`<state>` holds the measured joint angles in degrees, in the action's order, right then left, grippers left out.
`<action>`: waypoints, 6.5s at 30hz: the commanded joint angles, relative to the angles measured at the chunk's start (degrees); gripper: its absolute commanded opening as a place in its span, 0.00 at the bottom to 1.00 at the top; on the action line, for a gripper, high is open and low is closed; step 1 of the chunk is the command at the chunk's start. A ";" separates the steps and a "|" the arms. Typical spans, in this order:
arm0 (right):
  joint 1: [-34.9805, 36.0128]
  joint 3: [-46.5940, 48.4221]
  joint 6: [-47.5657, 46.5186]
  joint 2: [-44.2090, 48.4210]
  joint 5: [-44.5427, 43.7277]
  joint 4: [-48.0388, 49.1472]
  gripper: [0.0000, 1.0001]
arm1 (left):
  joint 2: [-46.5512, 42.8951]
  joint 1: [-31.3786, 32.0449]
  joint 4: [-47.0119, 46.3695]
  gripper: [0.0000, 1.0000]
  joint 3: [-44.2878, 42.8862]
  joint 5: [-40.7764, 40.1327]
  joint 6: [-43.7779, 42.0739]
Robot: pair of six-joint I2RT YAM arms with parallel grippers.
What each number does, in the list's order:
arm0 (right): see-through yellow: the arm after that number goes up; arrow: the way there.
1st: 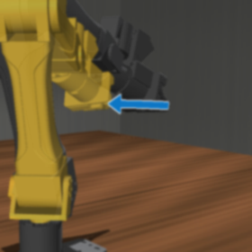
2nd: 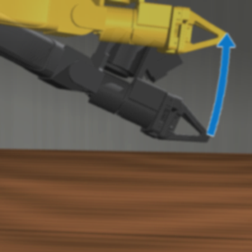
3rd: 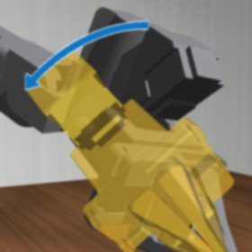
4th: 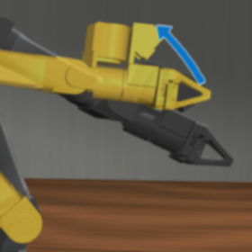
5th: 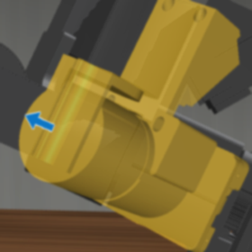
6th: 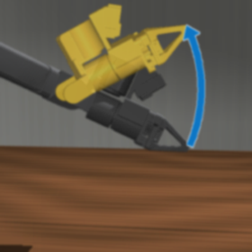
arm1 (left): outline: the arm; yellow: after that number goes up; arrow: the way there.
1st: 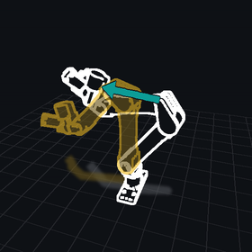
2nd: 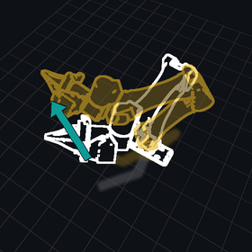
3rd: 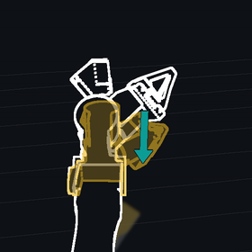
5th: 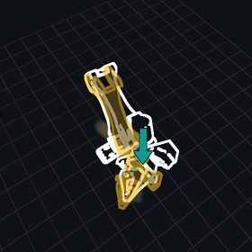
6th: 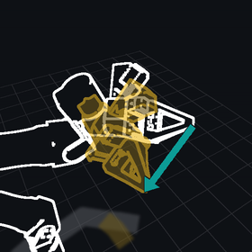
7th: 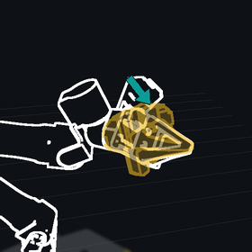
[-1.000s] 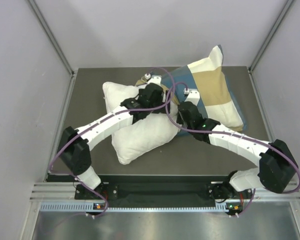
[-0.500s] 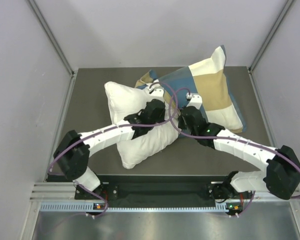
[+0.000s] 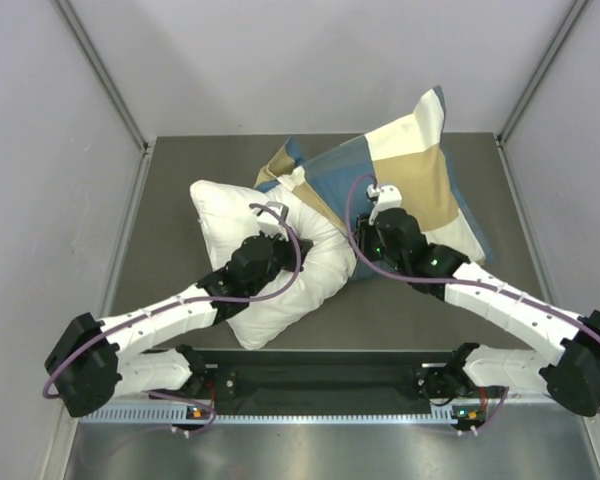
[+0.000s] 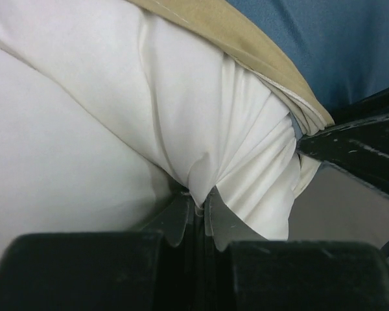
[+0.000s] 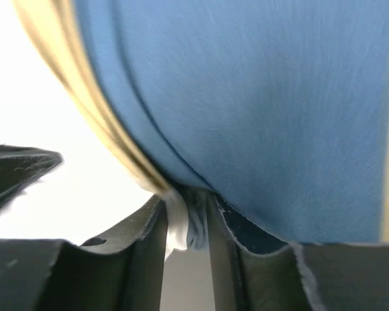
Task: Remove the pillowcase from the pillow
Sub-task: Pull out the pillow
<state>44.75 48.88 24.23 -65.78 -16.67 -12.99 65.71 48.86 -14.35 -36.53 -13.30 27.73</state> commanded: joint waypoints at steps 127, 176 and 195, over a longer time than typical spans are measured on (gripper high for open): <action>8.49 8.26 -0.69 23.33 13.97 -22.08 0.84 | 19.00 -22.32 8.64 0.00 -29.81 11.72 0.84; -2.53 3.50 -5.32 9.97 -23.95 -13.31 0.00 | 5.66 -57.47 13.03 0.00 -20.95 21.56 5.59; 14.91 1.40 6.26 11.11 -5.30 -16.53 0.87 | 6.27 -56.68 9.52 0.00 -17.61 27.80 7.61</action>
<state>55.09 51.96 24.53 -55.33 -19.51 -28.53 72.84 -6.74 -0.05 -54.46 18.41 35.35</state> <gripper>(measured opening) 0.844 0.058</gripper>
